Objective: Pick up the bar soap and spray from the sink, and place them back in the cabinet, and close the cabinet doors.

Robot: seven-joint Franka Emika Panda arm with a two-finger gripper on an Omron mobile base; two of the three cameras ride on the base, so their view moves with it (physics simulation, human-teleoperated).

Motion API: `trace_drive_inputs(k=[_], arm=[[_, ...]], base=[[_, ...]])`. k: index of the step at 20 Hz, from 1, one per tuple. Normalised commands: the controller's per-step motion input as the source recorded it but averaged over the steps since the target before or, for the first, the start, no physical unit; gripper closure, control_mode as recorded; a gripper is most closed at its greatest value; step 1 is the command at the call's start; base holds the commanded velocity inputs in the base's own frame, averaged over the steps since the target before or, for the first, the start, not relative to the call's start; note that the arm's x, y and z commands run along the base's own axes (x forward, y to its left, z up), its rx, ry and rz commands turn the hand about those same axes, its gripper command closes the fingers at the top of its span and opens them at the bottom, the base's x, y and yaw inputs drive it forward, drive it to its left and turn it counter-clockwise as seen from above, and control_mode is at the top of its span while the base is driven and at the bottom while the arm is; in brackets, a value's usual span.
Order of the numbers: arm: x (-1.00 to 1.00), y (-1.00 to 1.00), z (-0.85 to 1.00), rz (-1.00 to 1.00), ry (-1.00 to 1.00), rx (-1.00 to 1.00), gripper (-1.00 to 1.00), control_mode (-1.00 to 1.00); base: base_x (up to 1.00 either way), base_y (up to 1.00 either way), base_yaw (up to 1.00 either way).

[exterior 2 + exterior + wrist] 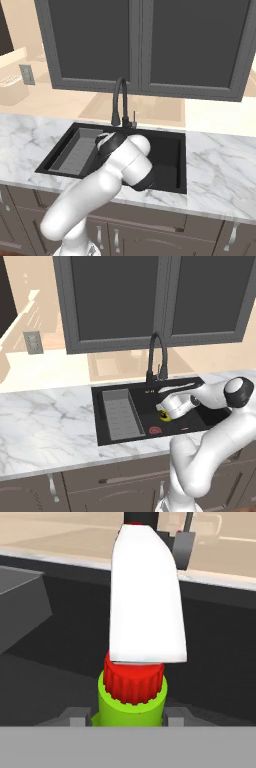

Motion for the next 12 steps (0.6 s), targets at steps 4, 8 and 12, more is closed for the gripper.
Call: trace_drive_inputs(k=[4, 8, 12], arm=[[-0.15, 0.0, 0.23, -0.07, 0.04, 0.0, 1.0, -1.0], [-0.09, 0.0, 0.25, -0.07, 0.04, 0.0, 1.0, -1.0], [-0.03, 0.0, 0.33, -0.07, 0.03, 0.0, 1.0, -1.0]], base=[[0.0, 0.0, 0.0], [0.0, 0.0, 0.0], [0.0, 0.0, 0.0]])
